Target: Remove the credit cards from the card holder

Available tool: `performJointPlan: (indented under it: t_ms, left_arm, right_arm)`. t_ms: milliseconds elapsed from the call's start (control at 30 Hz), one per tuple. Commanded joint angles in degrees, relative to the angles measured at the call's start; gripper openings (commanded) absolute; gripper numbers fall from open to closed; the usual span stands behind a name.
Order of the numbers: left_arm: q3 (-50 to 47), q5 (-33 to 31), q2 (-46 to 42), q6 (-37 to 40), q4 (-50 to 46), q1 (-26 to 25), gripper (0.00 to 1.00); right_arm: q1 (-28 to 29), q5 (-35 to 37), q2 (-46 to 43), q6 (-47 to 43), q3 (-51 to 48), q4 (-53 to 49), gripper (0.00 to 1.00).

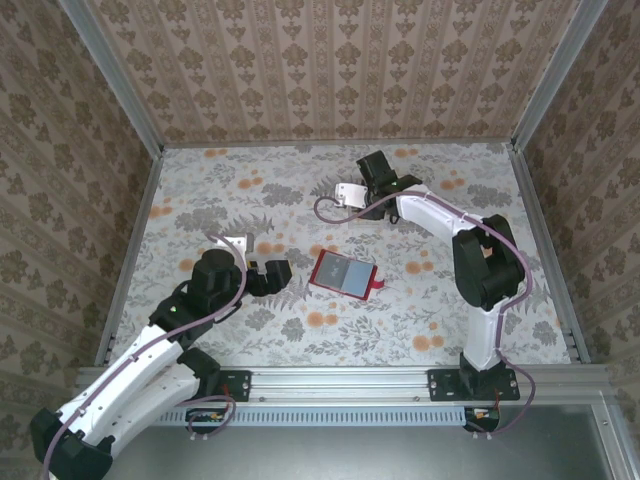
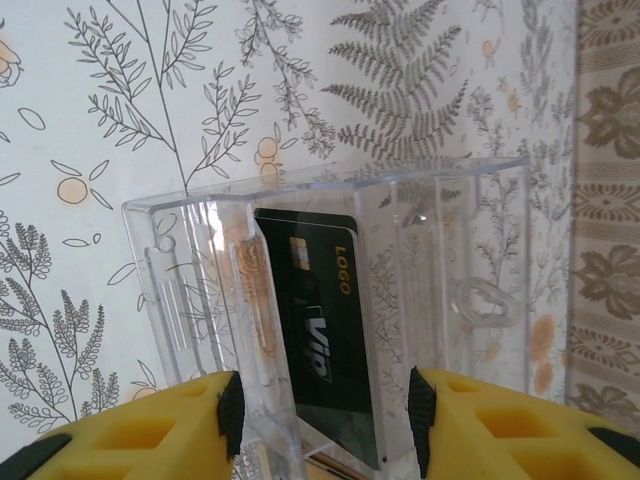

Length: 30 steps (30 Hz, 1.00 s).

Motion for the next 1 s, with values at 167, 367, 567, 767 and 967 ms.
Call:
performJointPlan:
  t_ms: [167, 367, 567, 767, 967]
  left_arm:
    - [-0.1, 0.6, 0.0, 0.5, 0.4, 0.6, 1.00]
    - [-0.2, 0.5, 0.1, 0.5, 0.5, 0.8, 1.00]
    - [-0.2, 0.5, 0.1, 0.6, 0.4, 0.9, 1.00]
    - [-0.2, 0.5, 0.3, 0.6, 0.4, 0.9, 1.00]
    - [-0.3, 1.0, 1.1, 0.8, 1.0, 1.1, 1.00]
  right_arm:
    - [0.0, 3.2, 3.2, 1.6, 1.9, 1.6, 0.51]
    - [-0.4, 7.7, 4.2, 3.0, 2.7, 6.5, 0.48]
    - [-0.5, 9.9, 5.9, 3.2, 3.5, 8.2, 0.47]
    - [-0.6, 11.3, 6.3, 4.7, 4.1, 9.2, 0.46]
    - [-0.6, 8.5, 1.4, 10.2, 0.5, 10.2, 0.46]
